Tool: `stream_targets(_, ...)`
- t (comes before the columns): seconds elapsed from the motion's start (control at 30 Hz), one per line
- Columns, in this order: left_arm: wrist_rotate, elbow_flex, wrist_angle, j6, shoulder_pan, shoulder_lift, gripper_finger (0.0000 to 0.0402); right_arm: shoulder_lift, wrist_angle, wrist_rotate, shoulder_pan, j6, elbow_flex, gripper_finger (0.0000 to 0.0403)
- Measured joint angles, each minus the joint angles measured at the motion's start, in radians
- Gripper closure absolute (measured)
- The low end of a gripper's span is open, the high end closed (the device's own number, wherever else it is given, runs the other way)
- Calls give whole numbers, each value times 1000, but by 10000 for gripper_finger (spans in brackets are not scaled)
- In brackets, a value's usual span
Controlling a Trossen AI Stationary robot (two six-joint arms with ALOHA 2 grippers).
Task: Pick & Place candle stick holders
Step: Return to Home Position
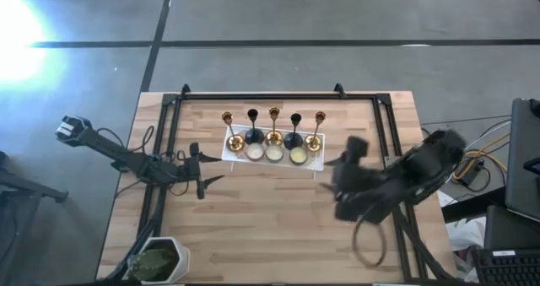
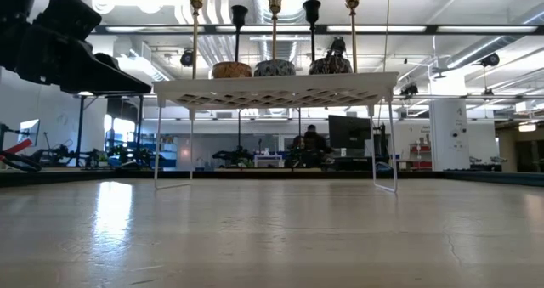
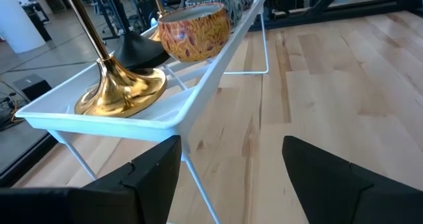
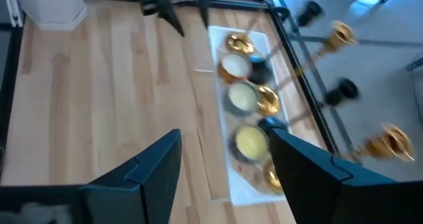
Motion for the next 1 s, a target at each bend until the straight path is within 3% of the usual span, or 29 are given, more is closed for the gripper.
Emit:
stream_targets(0.23, 0, 0, -5, 0, 0, 0, 133, -309, 102, 0, 1, 138, -387, 209)
stream_targets(0.57, 0, 0, -4, 0, 0, 0, 133, -677, 847, -188, -2, 15, -1131, 255)
stream_targets(1.0, 0, 0, -4, 0, 0, 1, 133, -1035, 1275, -244, -7, 30, -1702, 303)
